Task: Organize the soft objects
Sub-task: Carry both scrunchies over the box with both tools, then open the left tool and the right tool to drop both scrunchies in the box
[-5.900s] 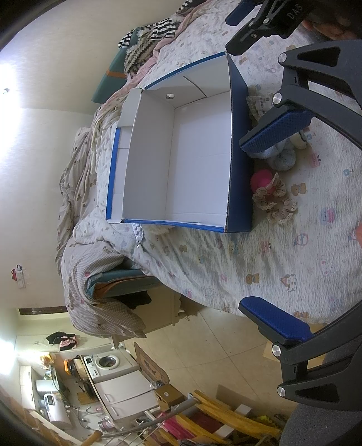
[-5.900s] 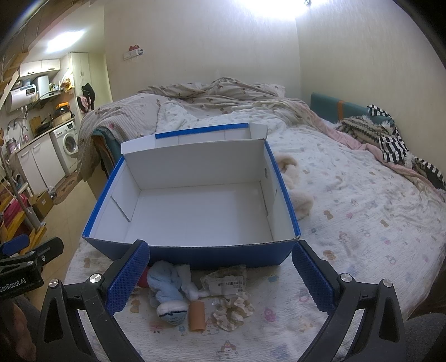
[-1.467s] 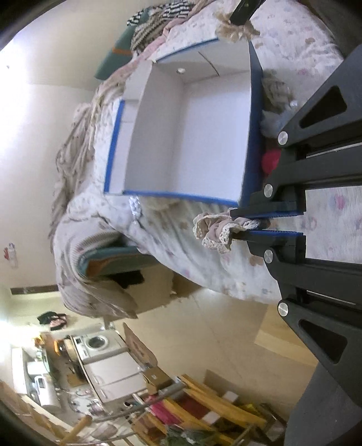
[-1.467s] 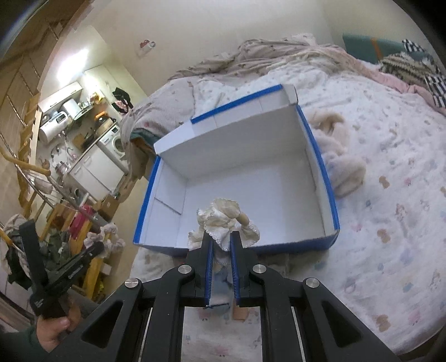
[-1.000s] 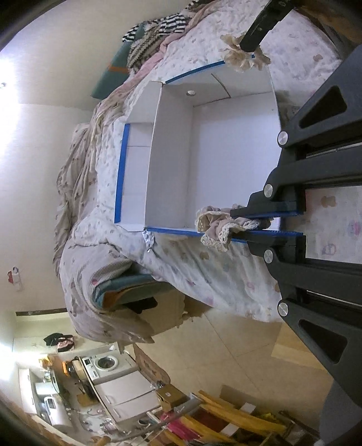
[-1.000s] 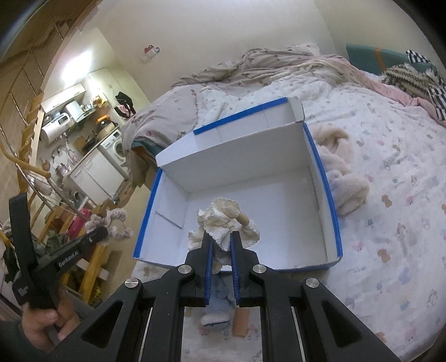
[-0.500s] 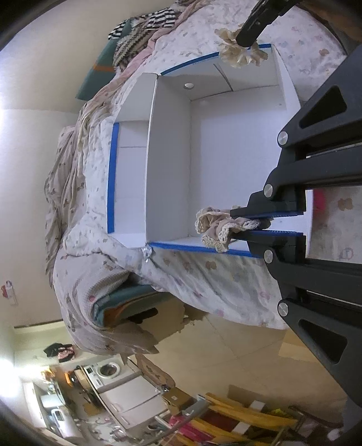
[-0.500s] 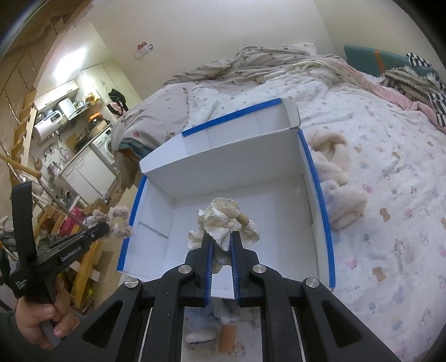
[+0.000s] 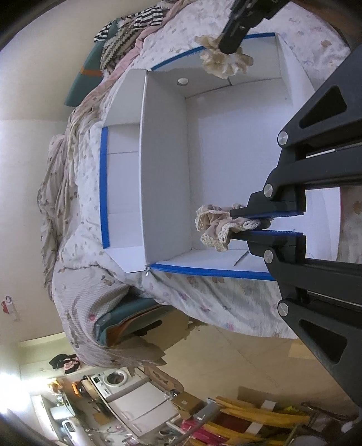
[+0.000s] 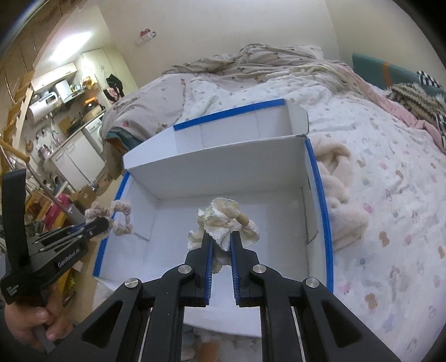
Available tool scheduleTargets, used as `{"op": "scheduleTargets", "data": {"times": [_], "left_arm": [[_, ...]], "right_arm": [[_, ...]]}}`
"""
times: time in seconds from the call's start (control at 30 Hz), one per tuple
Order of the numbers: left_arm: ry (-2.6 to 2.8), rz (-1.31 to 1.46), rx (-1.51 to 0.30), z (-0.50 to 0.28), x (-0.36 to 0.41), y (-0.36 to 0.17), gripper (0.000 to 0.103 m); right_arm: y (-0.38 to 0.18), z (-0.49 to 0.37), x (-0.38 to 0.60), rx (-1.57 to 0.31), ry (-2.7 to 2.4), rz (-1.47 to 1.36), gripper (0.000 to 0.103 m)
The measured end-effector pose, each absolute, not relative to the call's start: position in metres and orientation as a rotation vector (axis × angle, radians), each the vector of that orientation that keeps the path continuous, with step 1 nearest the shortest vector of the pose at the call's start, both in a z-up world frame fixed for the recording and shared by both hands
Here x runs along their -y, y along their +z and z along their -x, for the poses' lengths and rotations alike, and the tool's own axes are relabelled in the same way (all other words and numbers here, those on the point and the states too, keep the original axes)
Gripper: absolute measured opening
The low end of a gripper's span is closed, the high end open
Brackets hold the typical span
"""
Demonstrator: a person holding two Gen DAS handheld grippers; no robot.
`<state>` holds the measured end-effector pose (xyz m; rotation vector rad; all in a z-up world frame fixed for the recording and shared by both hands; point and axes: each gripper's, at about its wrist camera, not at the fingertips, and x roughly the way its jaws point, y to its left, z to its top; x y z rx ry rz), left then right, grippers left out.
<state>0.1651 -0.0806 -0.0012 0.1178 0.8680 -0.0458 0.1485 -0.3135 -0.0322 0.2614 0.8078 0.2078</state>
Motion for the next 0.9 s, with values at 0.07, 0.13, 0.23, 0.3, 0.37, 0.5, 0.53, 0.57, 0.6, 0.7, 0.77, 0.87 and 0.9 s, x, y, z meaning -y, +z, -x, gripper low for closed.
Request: {"op": "scheduleTargets", "data": {"times": [0.07, 0.13, 0.23, 0.3, 0.37, 0.5, 0.53, 0.57, 0.6, 0.7, 0.77, 0.87, 0.9], "left_arm": [[-0.041, -0.118, -0.873, -0.169, 0.081, -0.006, 0.007], [-0.039, -0.118, -0.877, -0.173, 0.079, -0.012, 0.007], [-0.061, -0.114, -0.900, -0.180, 0.079, -0.024, 0.007], [-0.079, -0.109, -0.922, -0.184, 0.080, -0.031, 0.007], [-0.095, -0.104, -0.939, -0.188, 0.082, -0.038, 0.007], [-0.119, -0.109, -0.978, -0.193, 0.089, -0.050, 0.007], [-0.123, -0.110, -0.991, -0.194, 0.090, -0.053, 0.007], [-0.126, -0.111, -1.005, -0.195, 0.091, -0.056, 0.007], [-0.128, -0.114, -1.019, -0.196, 0.093, -0.060, 0.007], [-0.128, -0.119, -1.043, -0.198, 0.095, -0.067, 0.007], [-0.121, -0.119, -1.062, -0.200, 0.095, -0.073, 0.007], [-0.117, -0.108, -1.083, -0.202, 0.094, -0.080, 0.007], [-0.118, -0.106, -1.089, -0.202, 0.094, -0.082, 0.007]], "right_arm": [[-0.036, -0.156, 0.313, -0.817, 0.203, -0.253, 0.013], [-0.042, -0.164, 0.313, -0.836, 0.197, -0.245, 0.013], [-0.054, -0.174, 0.309, -0.877, 0.192, -0.239, 0.013], [-0.062, -0.178, 0.305, -0.905, 0.192, -0.233, 0.013], [-0.069, -0.181, 0.300, -0.937, 0.198, -0.230, 0.014], [-0.080, -0.184, 0.289, -0.989, 0.209, -0.205, 0.013], [-0.084, -0.185, 0.287, -1.006, 0.210, -0.197, 0.014], [-0.087, -0.185, 0.286, -1.020, 0.210, -0.193, 0.014], [-0.091, -0.186, 0.285, -1.037, 0.211, -0.187, 0.014], [-0.101, -0.187, 0.282, -1.080, 0.207, -0.158, 0.014], [-0.107, -0.188, 0.281, -1.104, 0.192, -0.140, 0.014], [-0.111, -0.189, 0.284, -1.126, 0.181, -0.157, 0.014], [-0.112, -0.189, 0.284, -1.127, 0.177, -0.157, 0.014]]}}
